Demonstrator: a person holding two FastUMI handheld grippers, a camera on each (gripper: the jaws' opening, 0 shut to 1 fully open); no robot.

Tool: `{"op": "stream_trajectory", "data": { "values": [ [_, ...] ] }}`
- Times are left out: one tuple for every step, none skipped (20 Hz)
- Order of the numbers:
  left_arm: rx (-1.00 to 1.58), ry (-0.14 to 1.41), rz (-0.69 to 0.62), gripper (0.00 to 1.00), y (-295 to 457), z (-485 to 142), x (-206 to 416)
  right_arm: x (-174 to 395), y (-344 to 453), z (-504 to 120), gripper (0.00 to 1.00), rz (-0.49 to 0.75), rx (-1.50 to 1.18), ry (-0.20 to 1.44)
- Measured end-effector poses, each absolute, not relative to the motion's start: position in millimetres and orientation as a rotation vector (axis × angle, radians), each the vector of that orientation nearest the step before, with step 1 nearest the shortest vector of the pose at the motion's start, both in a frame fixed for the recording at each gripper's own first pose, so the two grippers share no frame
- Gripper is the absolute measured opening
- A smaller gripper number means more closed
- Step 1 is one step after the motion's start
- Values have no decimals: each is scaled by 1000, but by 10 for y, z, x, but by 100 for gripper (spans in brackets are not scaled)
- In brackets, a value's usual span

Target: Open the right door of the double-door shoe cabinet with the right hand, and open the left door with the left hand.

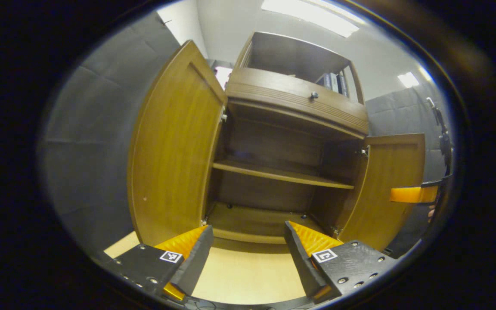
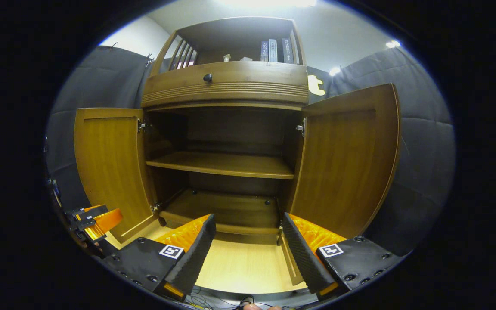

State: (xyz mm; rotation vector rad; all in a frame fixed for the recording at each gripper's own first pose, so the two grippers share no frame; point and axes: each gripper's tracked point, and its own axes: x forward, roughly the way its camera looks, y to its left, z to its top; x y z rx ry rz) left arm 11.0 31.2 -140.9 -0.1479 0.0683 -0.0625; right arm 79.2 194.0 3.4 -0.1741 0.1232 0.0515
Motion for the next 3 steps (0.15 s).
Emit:
{"op": "stream_trajectory", "data": {
  "values": [
    [-148,82,-67,92,299,-1464,114,779,1936,19,93,48,-181,129],
    [-140,89,-69,93,298,-1496,133,760,1941,-6,93,50,-181,139],
    [-122,91,-66,93,314,-1496,143,775,1940,-20,93,55,-182,147]
  ]
}}
